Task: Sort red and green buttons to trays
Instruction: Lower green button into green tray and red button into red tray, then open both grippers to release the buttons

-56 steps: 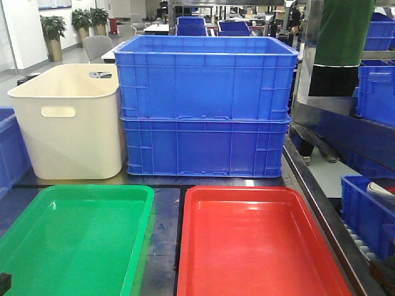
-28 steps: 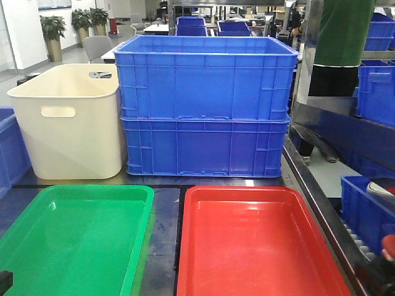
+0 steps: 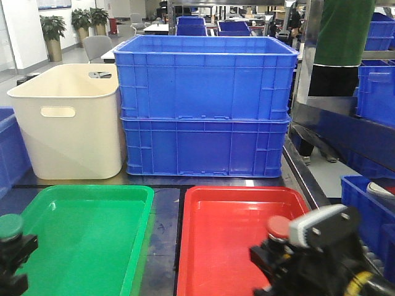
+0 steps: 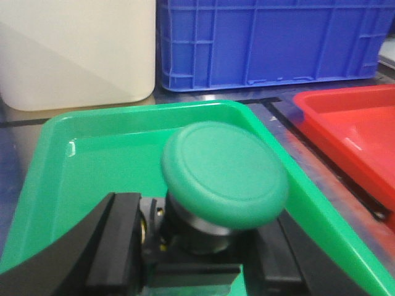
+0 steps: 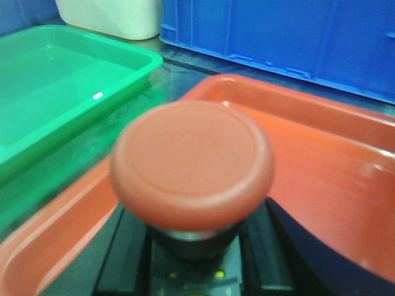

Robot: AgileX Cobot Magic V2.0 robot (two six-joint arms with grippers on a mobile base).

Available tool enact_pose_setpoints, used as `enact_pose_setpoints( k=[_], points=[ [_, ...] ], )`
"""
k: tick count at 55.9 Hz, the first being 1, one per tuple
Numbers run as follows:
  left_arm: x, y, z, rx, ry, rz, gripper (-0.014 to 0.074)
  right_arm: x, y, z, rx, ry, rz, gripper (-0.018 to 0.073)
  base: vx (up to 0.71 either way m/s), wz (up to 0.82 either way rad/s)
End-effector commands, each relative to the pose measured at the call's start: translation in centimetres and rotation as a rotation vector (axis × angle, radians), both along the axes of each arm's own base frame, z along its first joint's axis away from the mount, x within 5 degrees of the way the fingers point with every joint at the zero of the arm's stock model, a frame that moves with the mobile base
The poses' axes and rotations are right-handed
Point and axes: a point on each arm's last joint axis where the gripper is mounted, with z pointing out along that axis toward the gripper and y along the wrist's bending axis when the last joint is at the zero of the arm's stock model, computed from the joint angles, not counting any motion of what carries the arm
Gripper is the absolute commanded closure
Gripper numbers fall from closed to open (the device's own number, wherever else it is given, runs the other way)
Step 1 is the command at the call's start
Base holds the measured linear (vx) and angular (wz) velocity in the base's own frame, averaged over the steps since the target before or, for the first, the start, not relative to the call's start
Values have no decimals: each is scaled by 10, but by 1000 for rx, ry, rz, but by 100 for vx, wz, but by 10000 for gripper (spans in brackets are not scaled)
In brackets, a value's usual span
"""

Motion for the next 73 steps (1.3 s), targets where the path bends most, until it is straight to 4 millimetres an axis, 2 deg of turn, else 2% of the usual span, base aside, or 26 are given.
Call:
enact_pose_setpoints(
  k=[1, 9, 16, 22, 32, 37, 41, 51, 62, 67, 69, 73],
  points=[
    [27, -6, 11, -53, -47, -51, 594, 24, 17, 19, 88, -145, 63, 562, 0, 0],
    [55, -11, -12, -53, 15, -112, 579, 48, 30, -2, 87, -122, 89, 526, 0, 0],
    [66, -16, -27, -75, 37, -163, 512, 55, 33, -17, 73, -81, 88, 433, 0, 0],
    [70, -17, -35, -86, 57, -174, 394, 57, 33, -22, 63, -63, 85, 304, 0, 0],
    [69, -18, -37, -66, 67, -185, 164, 57, 32, -21, 68, -56, 74, 55, 0, 0],
    [69, -18, -37, -66, 66, -185, 61, 57, 32, -21, 69, -56, 72, -37, 0, 0],
    [68, -18, -35, -67, 59, -185, 8, 57, 32, -20, 71, -59, 73, -77, 0, 0],
    [58, -17, -11, -59, -17, -178, -13, 50, 30, -1, 91, -110, 73, -75, 0, 0],
    [28, -9, 35, -1, -137, -103, 32, 30, 18, 41, 111, -192, 51, -22, 0, 0],
    [9, -4, 55, -16, -175, -39, 106, 15, 9, 62, 100, -213, 24, 42, 0, 0],
    [-2, -3, 62, -38, -197, -22, 165, 8, 4, 69, 84, -204, 3, 84, 0, 0],
    [-25, -2, 68, -47, -230, -16, 316, -7, -9, 77, 29, -141, -60, 239, 0, 0]
  ],
)
